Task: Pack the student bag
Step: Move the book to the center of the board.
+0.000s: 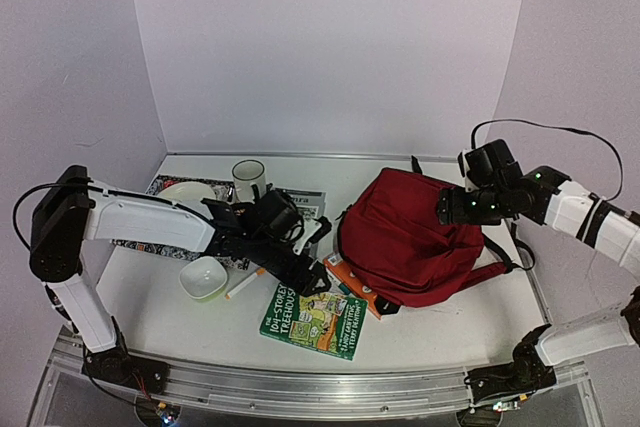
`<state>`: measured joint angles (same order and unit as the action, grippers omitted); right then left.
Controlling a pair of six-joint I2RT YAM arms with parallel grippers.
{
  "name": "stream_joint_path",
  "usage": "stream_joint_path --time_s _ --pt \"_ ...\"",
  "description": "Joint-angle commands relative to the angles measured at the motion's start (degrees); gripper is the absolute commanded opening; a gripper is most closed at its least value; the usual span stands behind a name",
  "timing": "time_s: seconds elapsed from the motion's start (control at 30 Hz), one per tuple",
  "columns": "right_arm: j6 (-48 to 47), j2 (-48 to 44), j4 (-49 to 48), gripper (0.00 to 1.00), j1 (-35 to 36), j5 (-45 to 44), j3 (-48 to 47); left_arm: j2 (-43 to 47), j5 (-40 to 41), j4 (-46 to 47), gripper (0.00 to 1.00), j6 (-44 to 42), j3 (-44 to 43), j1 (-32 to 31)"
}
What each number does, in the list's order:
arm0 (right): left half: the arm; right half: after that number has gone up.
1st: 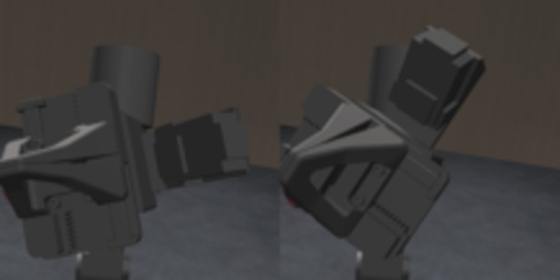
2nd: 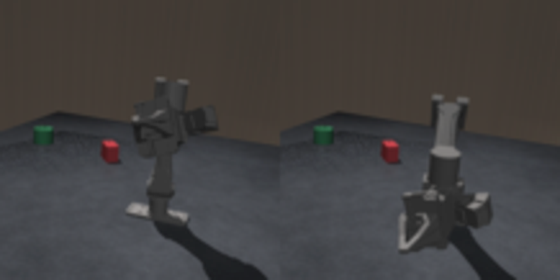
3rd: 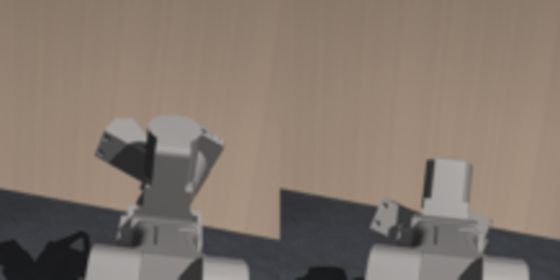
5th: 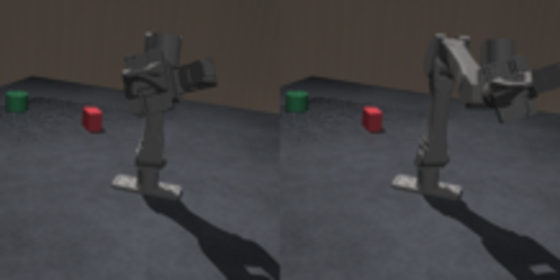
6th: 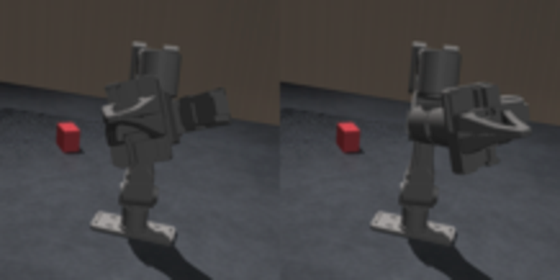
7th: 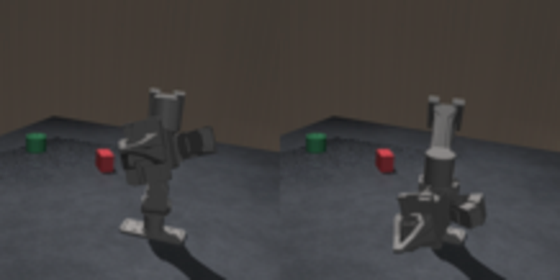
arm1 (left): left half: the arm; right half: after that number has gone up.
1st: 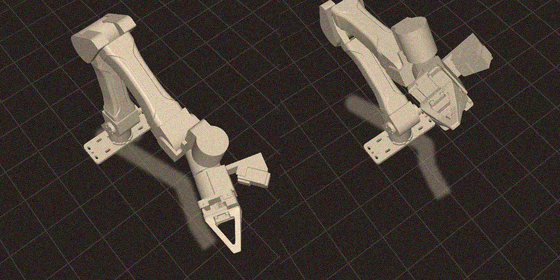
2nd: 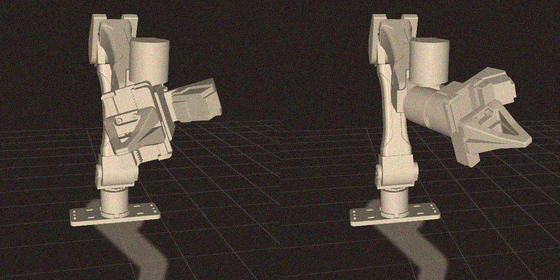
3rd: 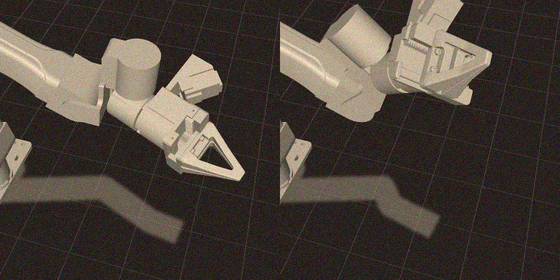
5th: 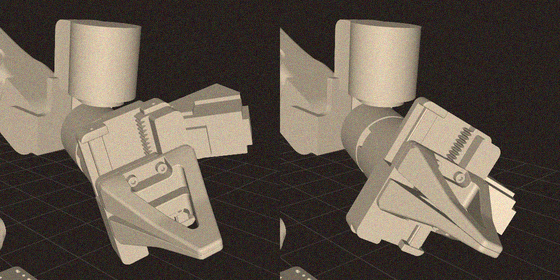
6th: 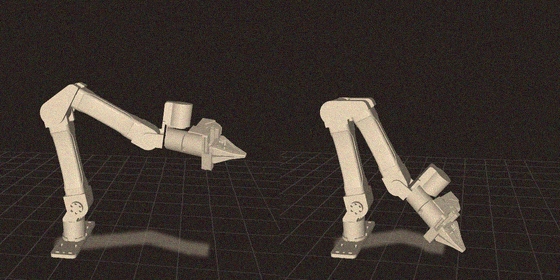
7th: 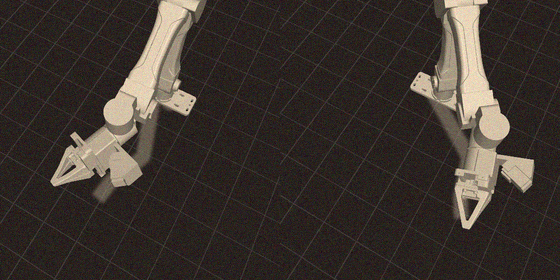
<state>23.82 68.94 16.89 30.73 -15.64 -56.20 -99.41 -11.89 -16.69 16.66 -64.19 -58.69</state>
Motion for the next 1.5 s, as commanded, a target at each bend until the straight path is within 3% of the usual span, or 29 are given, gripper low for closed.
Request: stream_joint_path --time_s 0.0,0.27,0.57,0.8,1.0,1.13,1.27,1.47 --pt "0.2 0.9 -3.5 0.9 0.8 4.1 1.4 -4.9 1.9 -1.2 0.85 -2.9 -5.9 -3.0" --pt "-0.3 4.5 -5.0 0.92 3.8 5.3 0.9 -8.8 2.6 -2.7 0.85 -3.3 -4.2 -3.5" --pt "-1.0 8.8 -5.5 0.93 6.7 4.3 -0.8 -1.6 1.7 -4.8 0.83 -0.2 5.8 -3.5" --pt "-1.9 11.8 -4.7 0.98 6.1 -1.7 -2.3 0.3 3.8 -5.1 0.84 0.4 2.1 -3.3" --pt "-1.5 14.5 -4.2 0.98 1.1 0.3 -2.8 -2.1 4.1 -5.1 0.85 0.0 -4.8 -1.4" --pt "0.5 14.8 -4.6 0.98 -5.8 3.4 -0.3 -2.2 3.7 -4.8 0.86 -0.5 -8.2 0.6" --pt "5.1 13.0 -12.1 0.98 -13.6 12.6 4.6 -3.6 3.9 -4.7 0.86 -1.3 -12.1 2.5" --pt "10.4 15.8 -20.8 0.98 -21.4 19.4 6.9 -5.9 3.7 -4.5 0.86 -1.6 -16.5 4.8"
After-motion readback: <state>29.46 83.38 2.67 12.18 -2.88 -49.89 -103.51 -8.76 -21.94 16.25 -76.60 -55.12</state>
